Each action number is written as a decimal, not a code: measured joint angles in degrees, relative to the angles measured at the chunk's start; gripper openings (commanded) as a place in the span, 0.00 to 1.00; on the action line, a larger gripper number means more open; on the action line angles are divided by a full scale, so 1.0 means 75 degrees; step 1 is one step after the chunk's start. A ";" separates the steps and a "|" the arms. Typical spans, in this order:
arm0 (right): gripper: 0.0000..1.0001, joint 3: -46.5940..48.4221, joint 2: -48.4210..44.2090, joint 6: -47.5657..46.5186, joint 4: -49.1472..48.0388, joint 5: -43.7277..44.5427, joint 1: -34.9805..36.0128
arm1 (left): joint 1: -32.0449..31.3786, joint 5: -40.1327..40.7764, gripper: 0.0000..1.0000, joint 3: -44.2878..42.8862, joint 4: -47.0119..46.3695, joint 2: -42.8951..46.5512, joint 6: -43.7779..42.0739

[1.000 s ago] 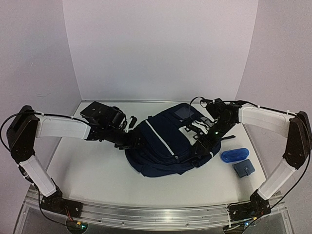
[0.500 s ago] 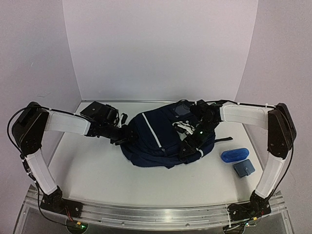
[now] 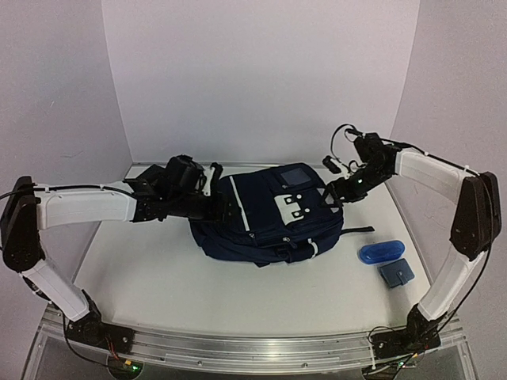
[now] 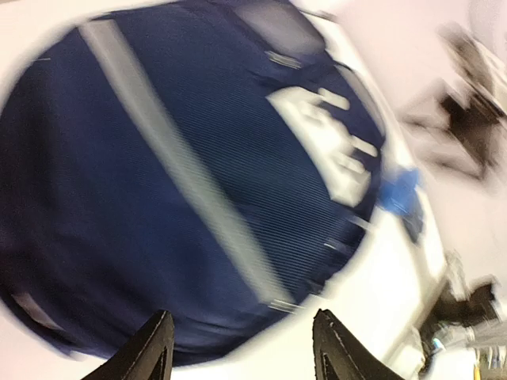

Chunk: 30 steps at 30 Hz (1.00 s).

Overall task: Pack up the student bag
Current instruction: Adjust the student bag at the center of the board.

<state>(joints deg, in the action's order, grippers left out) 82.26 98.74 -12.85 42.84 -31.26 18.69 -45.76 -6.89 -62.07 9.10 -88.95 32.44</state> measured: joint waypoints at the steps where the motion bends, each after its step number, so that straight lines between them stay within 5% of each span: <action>1: 0.85 0.0039 0.0071 0.0047 -0.0003 0.0114 -0.0262 | -0.0302 0.0008 0.59 -0.0025 -0.0043 0.0014 0.0097; 13: 0.74 0.0320 0.1874 0.0665 -0.0165 -0.0012 -0.0612 | -0.0693 -0.0062 0.59 -0.0379 -0.0282 -0.2155 0.0900; 24: 0.71 -0.0389 0.1686 0.0870 -0.0416 -0.1804 -0.0574 | 0.0791 0.0183 0.62 -0.1130 -0.0095 -0.2534 0.0378; 30: 0.71 -0.0775 0.1463 0.1367 -0.0695 -0.2292 -0.0240 | -0.0341 0.1574 0.62 -0.1424 0.0559 -0.2278 0.0133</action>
<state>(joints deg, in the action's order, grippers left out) 76.45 109.71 -2.60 37.63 -48.45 16.89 -48.31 4.92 -72.75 13.29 -106.04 33.43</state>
